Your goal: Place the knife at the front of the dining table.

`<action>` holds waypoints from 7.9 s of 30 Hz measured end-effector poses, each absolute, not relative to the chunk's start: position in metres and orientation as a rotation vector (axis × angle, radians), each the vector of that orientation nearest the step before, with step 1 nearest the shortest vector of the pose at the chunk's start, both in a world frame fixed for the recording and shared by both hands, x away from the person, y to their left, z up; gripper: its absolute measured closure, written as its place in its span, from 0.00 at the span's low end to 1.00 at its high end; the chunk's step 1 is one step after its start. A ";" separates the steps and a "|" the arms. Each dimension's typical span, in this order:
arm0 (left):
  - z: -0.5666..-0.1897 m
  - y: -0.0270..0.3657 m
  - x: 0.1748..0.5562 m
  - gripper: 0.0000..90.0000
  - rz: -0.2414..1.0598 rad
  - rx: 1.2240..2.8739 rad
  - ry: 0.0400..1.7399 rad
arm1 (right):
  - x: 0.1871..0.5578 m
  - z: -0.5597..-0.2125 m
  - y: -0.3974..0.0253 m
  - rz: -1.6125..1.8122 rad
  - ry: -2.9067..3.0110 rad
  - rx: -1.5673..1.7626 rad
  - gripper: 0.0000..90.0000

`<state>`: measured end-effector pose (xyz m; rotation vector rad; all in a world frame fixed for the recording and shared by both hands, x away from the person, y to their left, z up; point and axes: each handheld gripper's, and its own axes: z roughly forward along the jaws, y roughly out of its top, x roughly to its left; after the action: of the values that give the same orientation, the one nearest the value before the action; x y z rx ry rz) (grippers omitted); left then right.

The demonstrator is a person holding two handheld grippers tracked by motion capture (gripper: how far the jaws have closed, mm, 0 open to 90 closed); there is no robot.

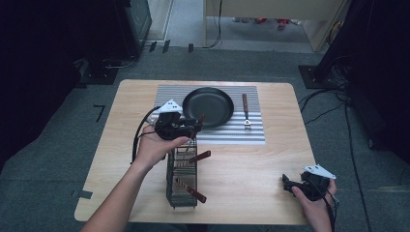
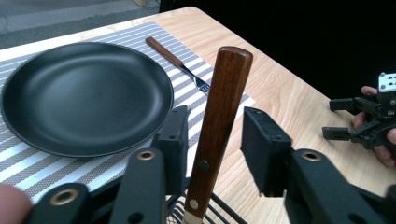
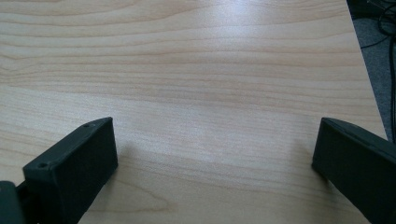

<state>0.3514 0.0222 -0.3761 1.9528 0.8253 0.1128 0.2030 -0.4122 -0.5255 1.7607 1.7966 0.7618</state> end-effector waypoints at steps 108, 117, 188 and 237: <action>-0.344 0.092 0.417 0.85 0.711 1.544 1.219 | 0.203 -0.526 -0.412 0.764 1.797 1.761 0.00; -0.356 0.087 0.436 0.85 0.709 1.615 1.274 | 0.203 -0.525 -0.412 0.764 1.797 1.761 0.00; -0.469 0.047 0.561 0.86 0.448 1.830 1.698 | 0.203 -0.525 -0.413 0.774 1.796 1.763 0.00; -0.486 0.060 0.548 0.72 0.321 1.941 1.653 | 0.203 -0.525 -0.412 0.773 1.806 1.754 0.00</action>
<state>0.5480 0.0598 -0.4861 1.9409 1.6532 0.3214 0.2029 -0.4125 -0.5255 1.7544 1.8055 0.7732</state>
